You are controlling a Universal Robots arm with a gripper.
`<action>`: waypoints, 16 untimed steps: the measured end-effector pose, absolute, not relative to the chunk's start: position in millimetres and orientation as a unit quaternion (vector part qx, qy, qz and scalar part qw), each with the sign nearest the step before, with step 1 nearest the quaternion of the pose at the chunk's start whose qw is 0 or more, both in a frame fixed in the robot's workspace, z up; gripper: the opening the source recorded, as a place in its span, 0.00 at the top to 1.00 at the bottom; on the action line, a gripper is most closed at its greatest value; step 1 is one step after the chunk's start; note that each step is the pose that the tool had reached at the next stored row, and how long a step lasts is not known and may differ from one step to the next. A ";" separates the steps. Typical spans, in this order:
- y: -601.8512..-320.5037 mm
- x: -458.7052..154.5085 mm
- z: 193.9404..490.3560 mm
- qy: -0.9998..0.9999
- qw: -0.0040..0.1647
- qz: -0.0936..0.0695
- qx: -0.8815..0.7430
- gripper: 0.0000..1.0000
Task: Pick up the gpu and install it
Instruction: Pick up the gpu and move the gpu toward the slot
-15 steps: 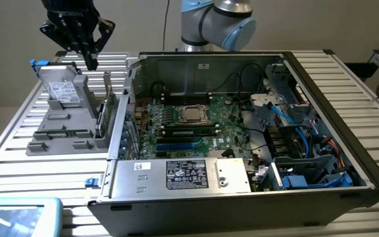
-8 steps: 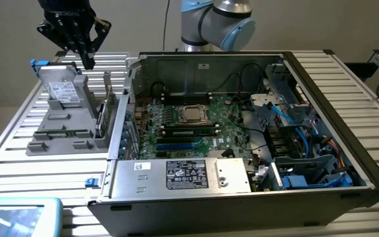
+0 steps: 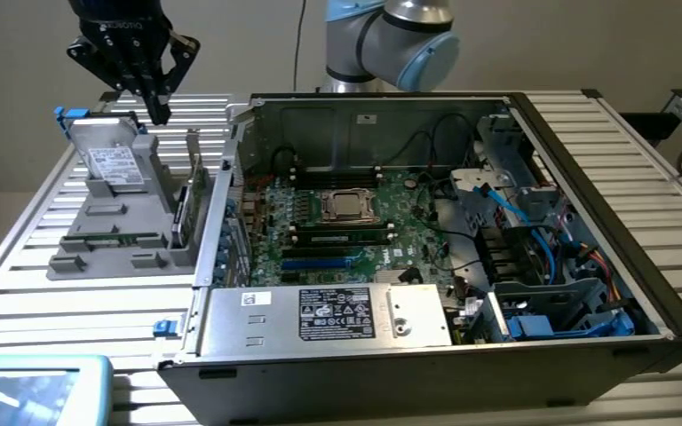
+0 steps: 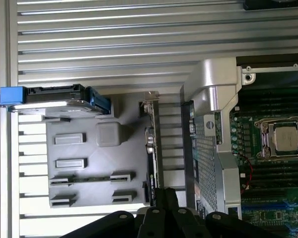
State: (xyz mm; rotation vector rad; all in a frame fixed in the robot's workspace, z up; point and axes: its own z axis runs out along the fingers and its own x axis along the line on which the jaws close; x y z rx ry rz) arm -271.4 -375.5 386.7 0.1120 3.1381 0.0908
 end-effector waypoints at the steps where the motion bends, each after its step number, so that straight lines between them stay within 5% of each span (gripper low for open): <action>1: -375.5 -271.3 386.7 0.999 0.000 0.029 0.036 0.88; 6: -375.5 -271.3 386.7 0.999 0.000 0.029 0.036 0.87; 11: -375.4 -271.9 386.7 0.999 0.000 0.029 0.036 0.63; 16: -375.6 -275.5 383.1 0.999 -0.005 0.029 0.034 0.56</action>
